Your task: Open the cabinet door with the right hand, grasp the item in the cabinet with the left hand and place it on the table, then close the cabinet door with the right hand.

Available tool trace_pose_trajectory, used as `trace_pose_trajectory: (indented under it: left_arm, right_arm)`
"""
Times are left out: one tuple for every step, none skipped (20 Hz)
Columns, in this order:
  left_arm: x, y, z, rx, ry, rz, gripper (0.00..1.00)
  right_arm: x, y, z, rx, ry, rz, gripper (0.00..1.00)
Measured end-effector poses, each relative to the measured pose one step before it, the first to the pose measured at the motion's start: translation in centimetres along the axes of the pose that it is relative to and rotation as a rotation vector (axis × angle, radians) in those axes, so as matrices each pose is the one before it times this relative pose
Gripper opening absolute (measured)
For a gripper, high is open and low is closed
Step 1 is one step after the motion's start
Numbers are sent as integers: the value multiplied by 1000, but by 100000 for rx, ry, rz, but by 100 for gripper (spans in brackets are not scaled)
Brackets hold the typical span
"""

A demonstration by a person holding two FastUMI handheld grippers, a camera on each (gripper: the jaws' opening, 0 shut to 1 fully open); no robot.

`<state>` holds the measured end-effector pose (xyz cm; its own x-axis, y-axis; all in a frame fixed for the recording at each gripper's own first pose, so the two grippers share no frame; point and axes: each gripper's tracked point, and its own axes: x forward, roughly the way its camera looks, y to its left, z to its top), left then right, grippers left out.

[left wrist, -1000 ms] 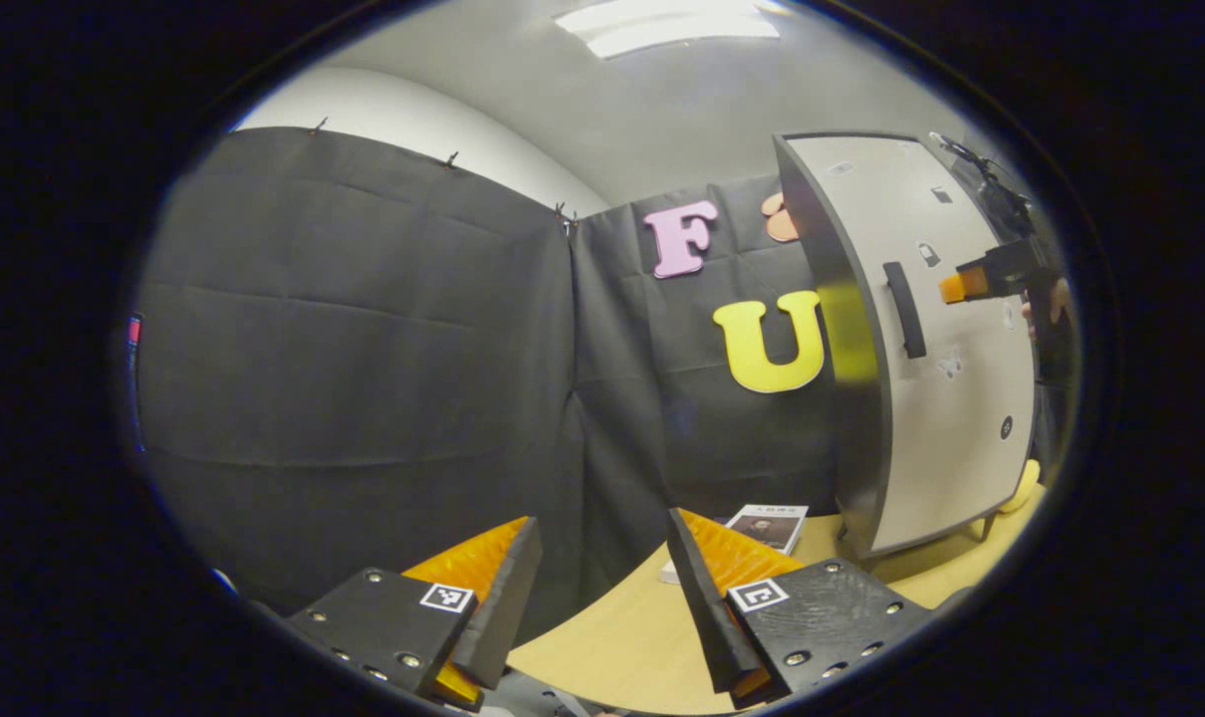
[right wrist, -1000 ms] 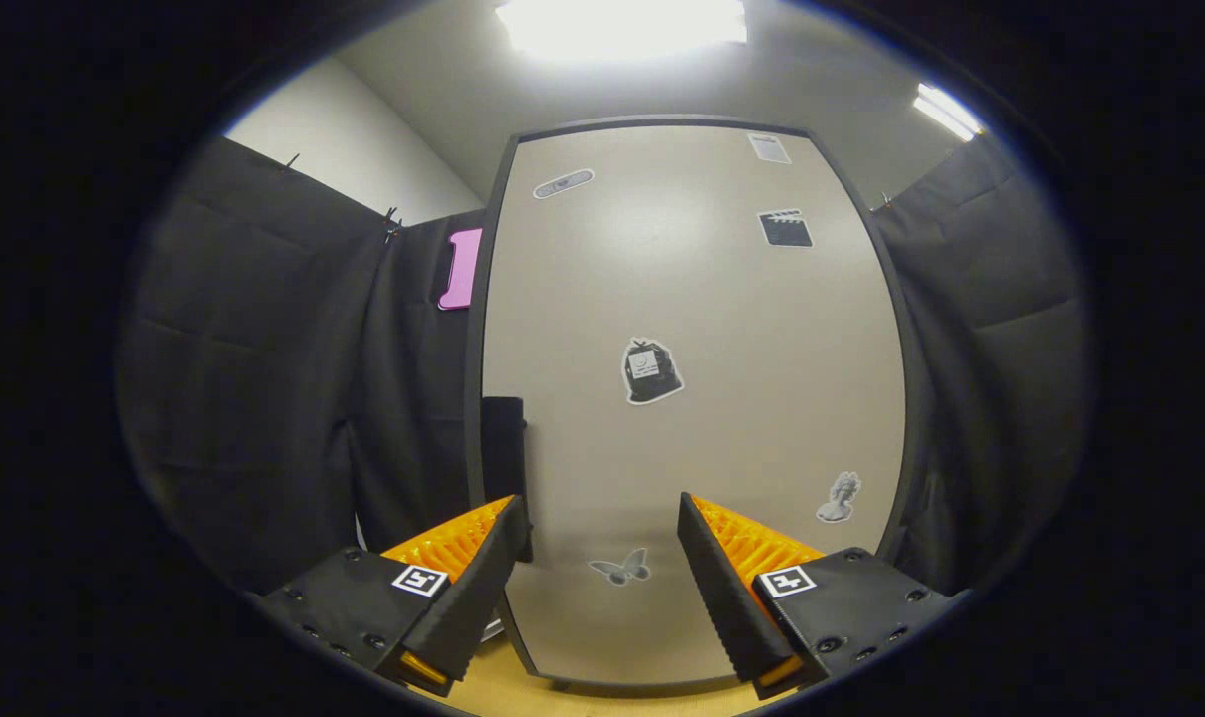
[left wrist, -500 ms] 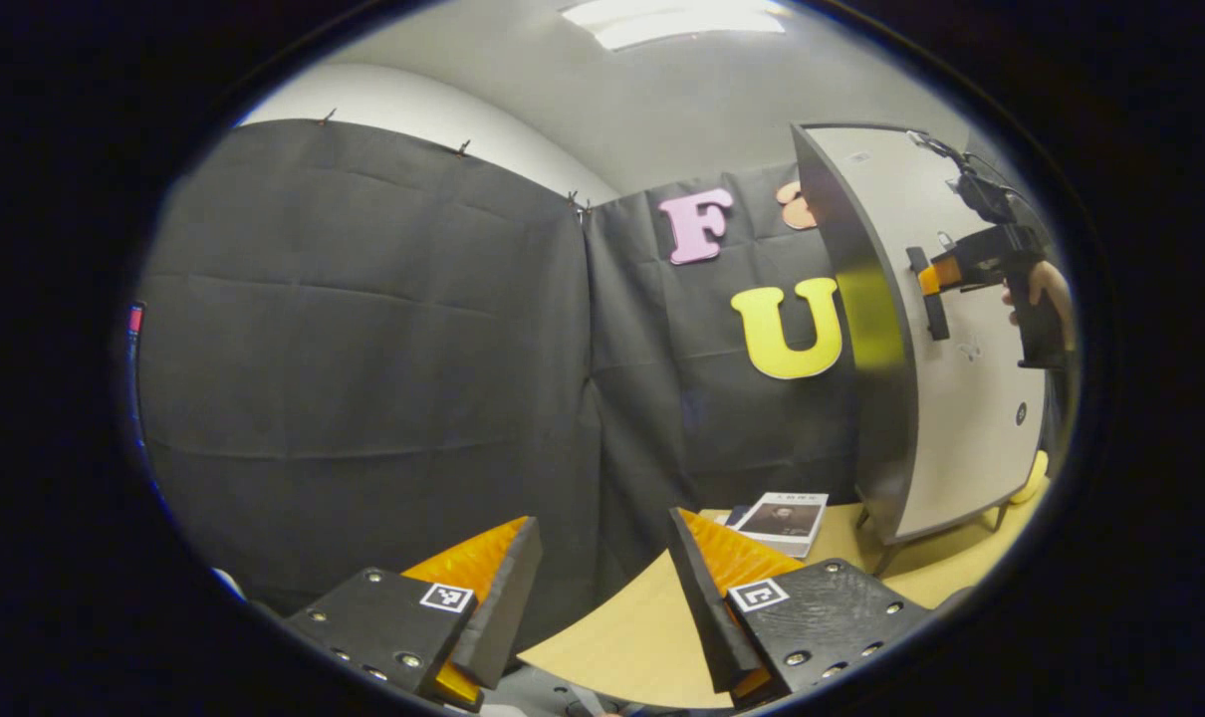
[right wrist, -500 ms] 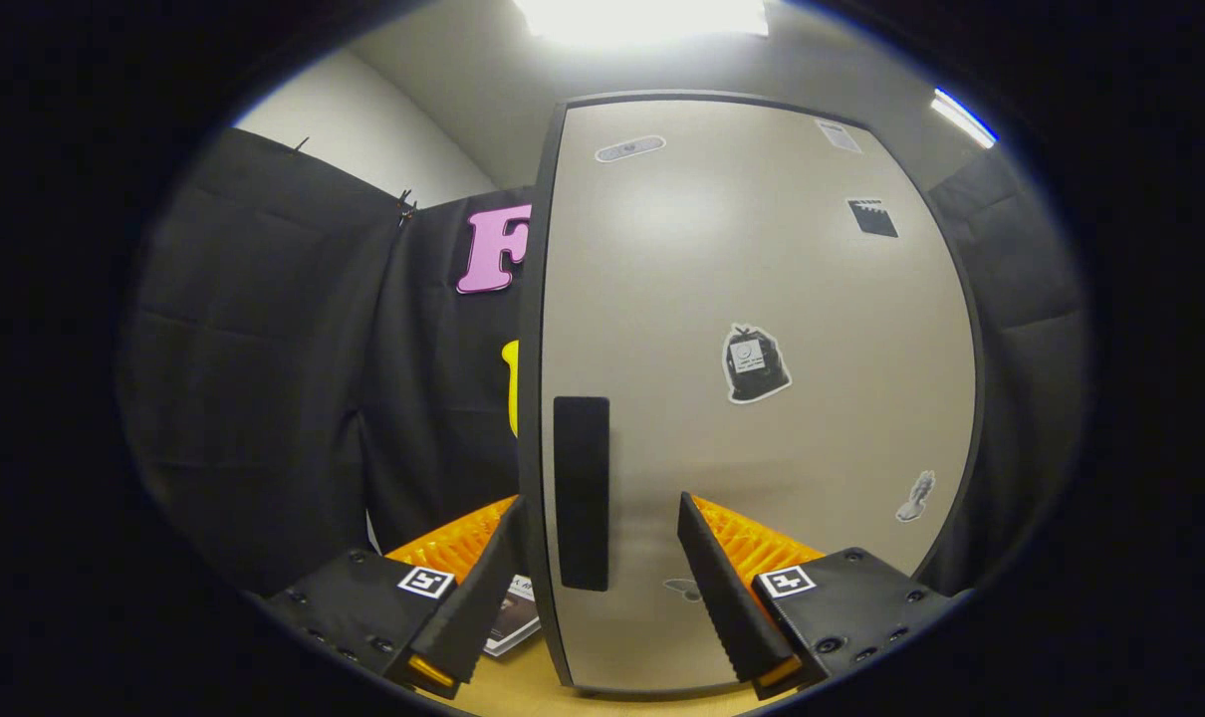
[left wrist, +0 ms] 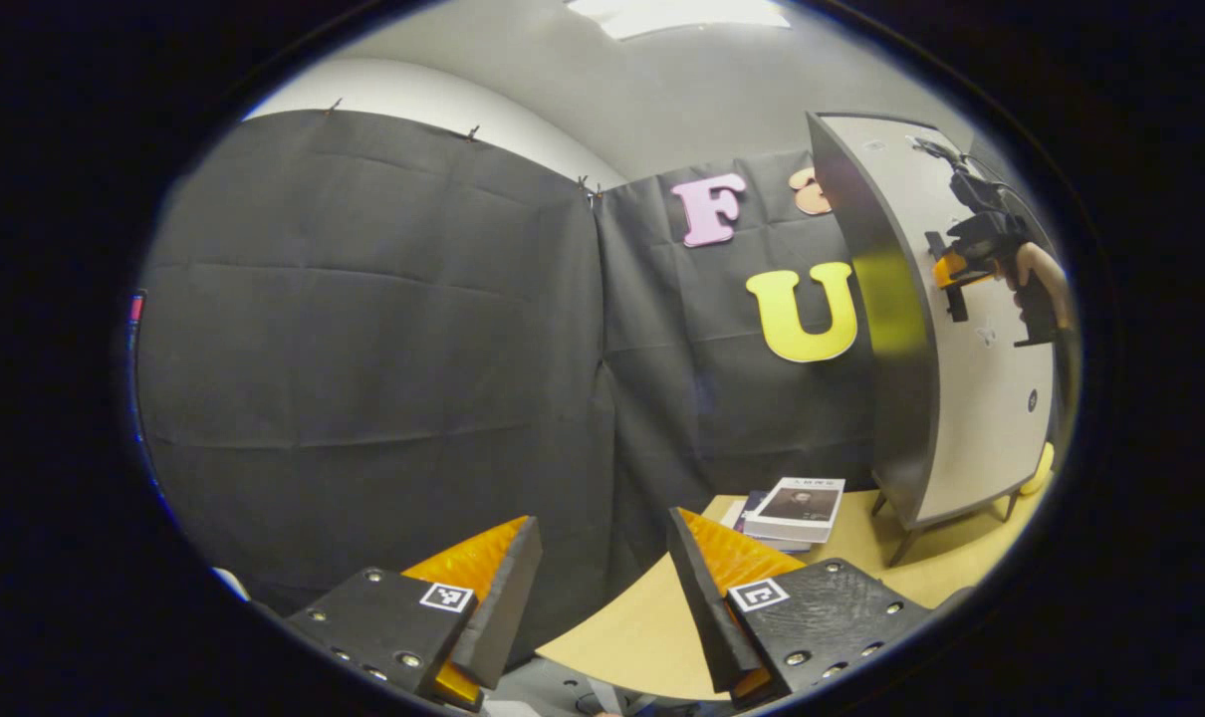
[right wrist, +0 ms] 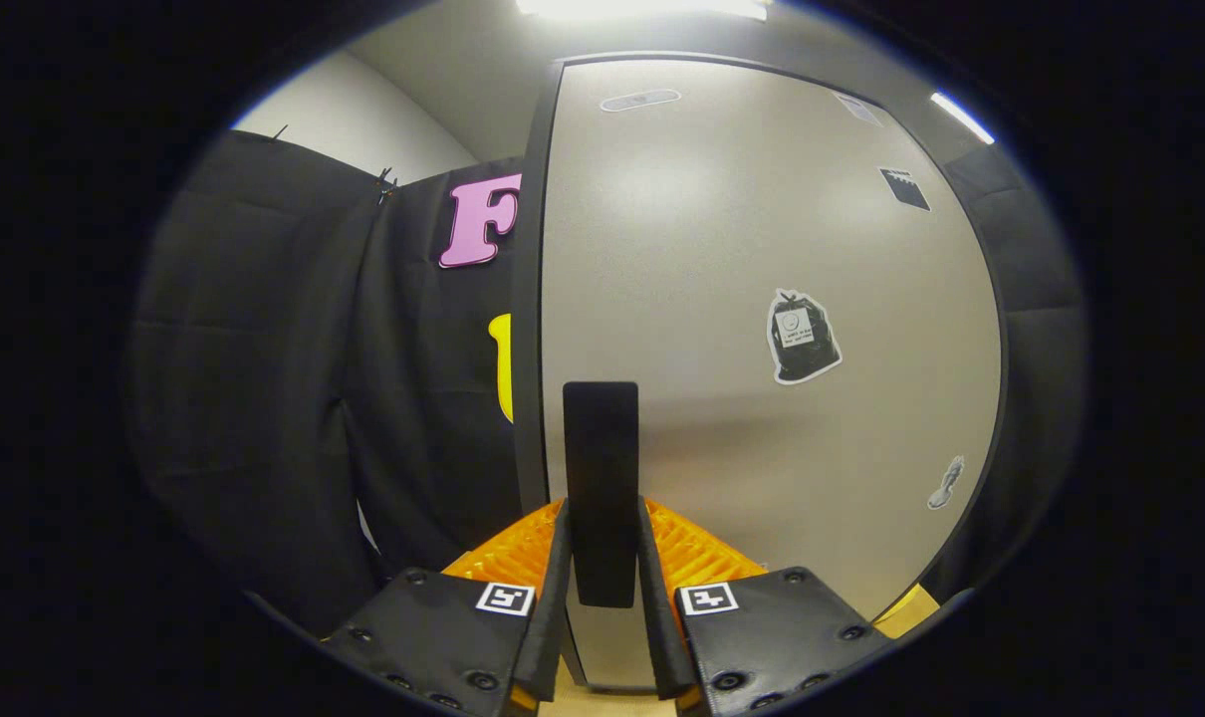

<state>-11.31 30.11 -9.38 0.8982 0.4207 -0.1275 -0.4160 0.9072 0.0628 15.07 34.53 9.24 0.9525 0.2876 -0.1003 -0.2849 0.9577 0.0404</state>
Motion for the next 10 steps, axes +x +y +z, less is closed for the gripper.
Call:
trace_pose_trajectory:
  left_arm:
    - [141, 92, 136, 215, -38, -255, 77]
    - [110, -36, 37, -89, -258, -488, 78]
    - [124, -94, 135, -177, -281, -390, 78]
    - [101, -65, 64, -205, -284, -403, 78]
    - [137, -151, 92, -203, -230, -427, 78]
    - [16, -178, 91, -147, -252, -446, 78]
    - [-59, -162, 181, -125, -364, -509, 78]
    - [50, -186, 108, 97, -317, -541, 78]
    - [-12, -105, 142, 306, -375, -294, 78]
    - [13, -239, 156, 157, -411, -354, 77]
  right_arm:
    - [125, 22, -173, 66, 1603, 32, 39]
    - [144, -34, -364, 436, 2281, 156, 39]
    - [224, 44, -465, 605, 2597, 389, 39]
    - [329, -14, -586, 527, 2815, 700, 39]
    - [-227, 26, 9, 593, 333, 723, 39]
    - [224, -23, -76, -346, -314, 644, 33]
    - [-72, -40, 108, -334, -285, 275, 24]
    - [-8, 126, -2, -738, 360, 233, 24]
    - [-206, -46, -127, -2417, 1397, 1426, 15]
    - [-40, 48, -30, -535, 440, 1332, 16]
